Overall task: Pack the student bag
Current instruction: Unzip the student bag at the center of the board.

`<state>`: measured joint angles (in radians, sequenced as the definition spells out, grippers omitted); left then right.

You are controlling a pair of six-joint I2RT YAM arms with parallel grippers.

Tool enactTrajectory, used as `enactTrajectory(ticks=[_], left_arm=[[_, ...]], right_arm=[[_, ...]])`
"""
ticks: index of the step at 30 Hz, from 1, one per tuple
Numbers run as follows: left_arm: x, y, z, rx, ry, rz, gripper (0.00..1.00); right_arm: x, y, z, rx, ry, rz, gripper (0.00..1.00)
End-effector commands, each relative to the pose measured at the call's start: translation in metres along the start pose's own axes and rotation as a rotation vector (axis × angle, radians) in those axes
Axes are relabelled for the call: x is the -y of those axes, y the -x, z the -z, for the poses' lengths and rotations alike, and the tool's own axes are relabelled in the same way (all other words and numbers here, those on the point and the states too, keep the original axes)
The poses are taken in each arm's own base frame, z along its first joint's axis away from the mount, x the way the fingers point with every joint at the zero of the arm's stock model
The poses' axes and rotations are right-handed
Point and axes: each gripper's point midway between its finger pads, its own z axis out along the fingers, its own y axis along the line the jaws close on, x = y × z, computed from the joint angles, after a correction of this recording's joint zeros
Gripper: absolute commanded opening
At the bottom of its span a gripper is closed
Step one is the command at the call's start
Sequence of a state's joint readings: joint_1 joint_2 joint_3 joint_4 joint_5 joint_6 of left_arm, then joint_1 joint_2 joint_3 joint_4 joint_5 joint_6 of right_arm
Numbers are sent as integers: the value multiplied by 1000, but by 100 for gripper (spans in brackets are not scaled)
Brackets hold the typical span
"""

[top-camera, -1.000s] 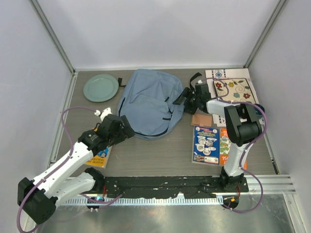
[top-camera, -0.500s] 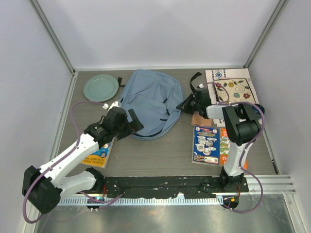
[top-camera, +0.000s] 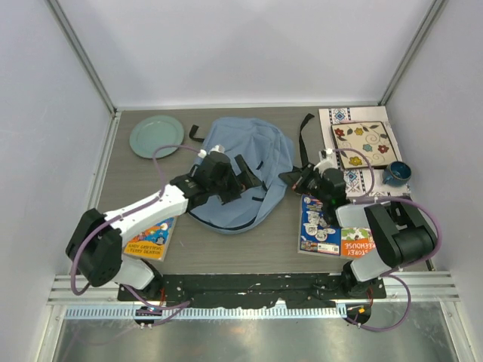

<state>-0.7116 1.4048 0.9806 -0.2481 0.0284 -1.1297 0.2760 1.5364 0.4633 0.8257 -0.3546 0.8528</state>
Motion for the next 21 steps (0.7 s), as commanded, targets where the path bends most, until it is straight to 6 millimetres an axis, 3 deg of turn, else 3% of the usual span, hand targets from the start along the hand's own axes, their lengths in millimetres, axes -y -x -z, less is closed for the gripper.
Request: enactTrajectory(ticks=[1,2,14,21], left_arm=[[31,-25,-15,-61,-135,80,95],[25,-35,-18,-81,-128,92,94],[8,-73,-33,-117,-115,237,81],[-1,-88,-48,-158,-117,290,71]], right_arm=[[-48,38,34,301,214,126,1],[-50,40,40,333,225,150,1],[-73,33,69,447,342,322,1],[-90,22,74,439,401,410,1]])
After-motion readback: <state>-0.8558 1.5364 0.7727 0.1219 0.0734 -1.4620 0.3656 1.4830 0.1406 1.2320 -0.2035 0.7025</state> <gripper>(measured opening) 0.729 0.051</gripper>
